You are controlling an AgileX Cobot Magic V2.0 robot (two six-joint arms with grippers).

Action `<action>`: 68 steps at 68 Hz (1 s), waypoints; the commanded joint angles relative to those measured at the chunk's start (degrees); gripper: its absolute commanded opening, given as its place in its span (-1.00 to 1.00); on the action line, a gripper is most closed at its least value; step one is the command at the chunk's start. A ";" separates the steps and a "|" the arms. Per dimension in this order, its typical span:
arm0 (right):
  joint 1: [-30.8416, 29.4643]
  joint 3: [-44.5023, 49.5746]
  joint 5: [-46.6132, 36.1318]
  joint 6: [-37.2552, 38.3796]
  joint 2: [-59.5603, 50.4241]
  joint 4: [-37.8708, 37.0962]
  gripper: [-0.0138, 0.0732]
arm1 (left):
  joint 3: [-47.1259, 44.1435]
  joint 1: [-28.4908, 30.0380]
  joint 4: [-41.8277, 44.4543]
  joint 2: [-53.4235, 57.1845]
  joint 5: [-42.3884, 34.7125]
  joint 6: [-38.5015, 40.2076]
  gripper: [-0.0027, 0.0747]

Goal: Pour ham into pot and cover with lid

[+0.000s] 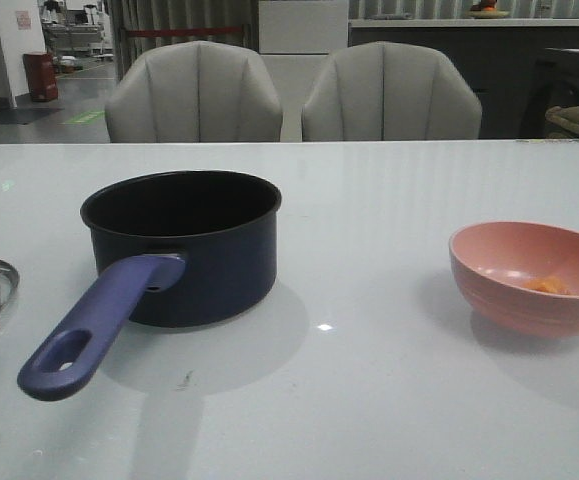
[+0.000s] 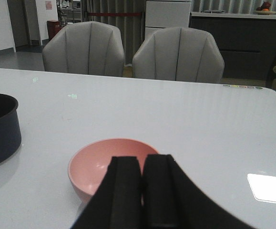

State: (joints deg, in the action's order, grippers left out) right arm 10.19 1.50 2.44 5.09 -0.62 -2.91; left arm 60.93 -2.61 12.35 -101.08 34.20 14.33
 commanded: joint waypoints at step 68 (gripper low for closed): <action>-0.19 -0.26 -4.85 -0.22 -1.07 -0.51 -0.31 | -12.68 -4.39 -8.88 42.17 -1.50 -0.18 0.43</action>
State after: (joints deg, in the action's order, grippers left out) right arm 10.19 1.50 2.44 5.09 -0.62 -2.91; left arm 49.14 -5.86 4.74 -65.34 37.42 14.00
